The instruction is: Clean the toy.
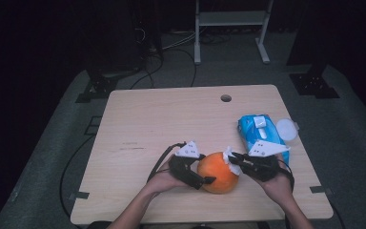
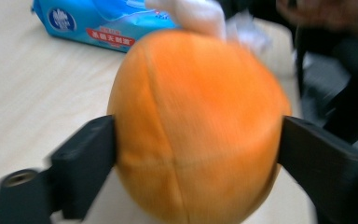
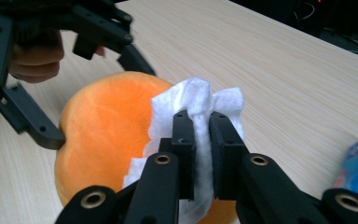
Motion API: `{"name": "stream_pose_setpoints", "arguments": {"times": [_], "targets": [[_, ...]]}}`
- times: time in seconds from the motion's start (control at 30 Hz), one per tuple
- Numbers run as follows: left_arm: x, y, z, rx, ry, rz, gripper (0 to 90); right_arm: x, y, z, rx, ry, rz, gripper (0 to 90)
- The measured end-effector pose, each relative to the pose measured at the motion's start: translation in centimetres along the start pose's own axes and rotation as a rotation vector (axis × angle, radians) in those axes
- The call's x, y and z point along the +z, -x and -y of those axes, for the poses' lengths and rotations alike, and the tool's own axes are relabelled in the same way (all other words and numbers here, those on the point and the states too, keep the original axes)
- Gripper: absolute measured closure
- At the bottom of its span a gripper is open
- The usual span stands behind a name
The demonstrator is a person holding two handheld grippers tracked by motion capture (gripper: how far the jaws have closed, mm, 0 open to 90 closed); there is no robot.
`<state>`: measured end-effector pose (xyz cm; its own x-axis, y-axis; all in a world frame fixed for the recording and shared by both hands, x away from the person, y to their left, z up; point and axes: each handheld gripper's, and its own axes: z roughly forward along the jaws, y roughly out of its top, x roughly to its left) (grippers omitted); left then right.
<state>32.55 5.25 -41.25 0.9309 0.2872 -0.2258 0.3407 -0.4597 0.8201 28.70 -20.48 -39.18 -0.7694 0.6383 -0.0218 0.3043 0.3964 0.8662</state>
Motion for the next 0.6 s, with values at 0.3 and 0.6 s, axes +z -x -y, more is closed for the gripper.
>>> {"name": "stream_pose_setpoints", "arguments": {"times": [0.3, 0.6], "targets": [[-0.6, -0.6, 0.6, 0.045, -0.066, -0.049, 18.5, 0.1, -0.7, -0.3, -0.033, -0.007, -0.075, 80.8], [-1.1, -0.6, 0.5, 0.072, -0.070, -0.044, 21.1, 0.7, 0.2, 0.8, 0.018, -0.049, -0.080, 80.9]]}}
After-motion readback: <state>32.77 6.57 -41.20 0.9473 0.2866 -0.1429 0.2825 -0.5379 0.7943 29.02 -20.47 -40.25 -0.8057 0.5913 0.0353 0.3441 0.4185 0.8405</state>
